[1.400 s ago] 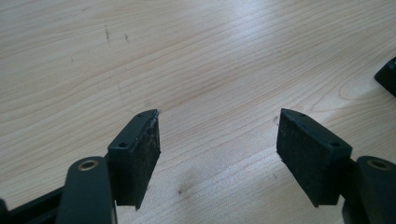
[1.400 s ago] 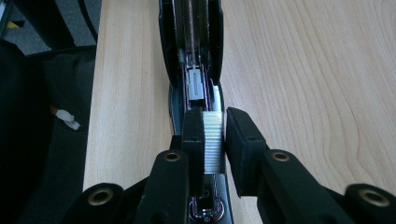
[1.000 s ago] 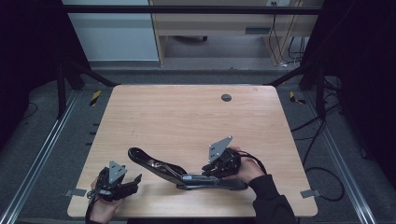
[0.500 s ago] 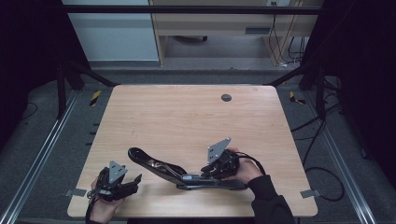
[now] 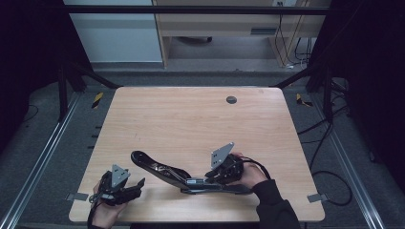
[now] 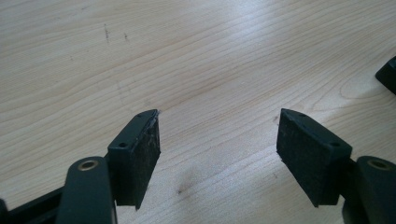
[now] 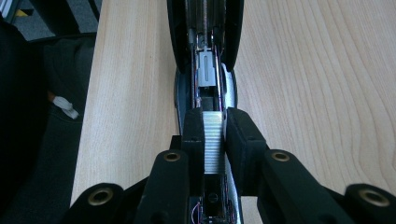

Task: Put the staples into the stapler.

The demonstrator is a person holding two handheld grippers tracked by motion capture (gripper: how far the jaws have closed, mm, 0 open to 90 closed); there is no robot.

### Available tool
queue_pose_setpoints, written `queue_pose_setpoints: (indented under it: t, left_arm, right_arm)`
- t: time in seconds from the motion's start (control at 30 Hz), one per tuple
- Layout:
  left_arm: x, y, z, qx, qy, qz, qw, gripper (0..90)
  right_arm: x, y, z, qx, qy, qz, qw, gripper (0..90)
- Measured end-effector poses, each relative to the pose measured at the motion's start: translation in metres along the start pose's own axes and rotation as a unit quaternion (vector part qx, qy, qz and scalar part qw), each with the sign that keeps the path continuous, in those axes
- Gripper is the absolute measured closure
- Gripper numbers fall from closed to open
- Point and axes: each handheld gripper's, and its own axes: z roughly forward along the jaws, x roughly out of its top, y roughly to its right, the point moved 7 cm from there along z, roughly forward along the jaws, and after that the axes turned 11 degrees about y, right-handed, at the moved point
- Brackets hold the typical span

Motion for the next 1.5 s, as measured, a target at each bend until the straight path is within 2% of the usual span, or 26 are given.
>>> queue_pose_setpoints:
  t: [1.03, 1.43, 1.5]
  left_arm:
    - [0.0, 0.0001, 0.0002, 0.0, -0.001, 0.001, 1.0, 29.5]
    - [-0.0001, 0.0002, 0.0003, 0.0, -0.001, 0.001, 1.0, 29.5]
    - [0.0, 0.0003, 0.0003, 0.0, -0.001, 0.001, 1.0, 29.5]
  right_arm:
    - [-0.0015, -0.0001, 0.0021, 0.003, -0.005, -0.004, 1.0, 77.9]
    - [-0.0031, 0.0003, 0.0049, 0.003, -0.011, 0.004, 0.9999, 77.3]
    - [-0.0029, 0.0001, 0.0039, 0.001, -0.011, 0.013, 0.9998, 76.2]
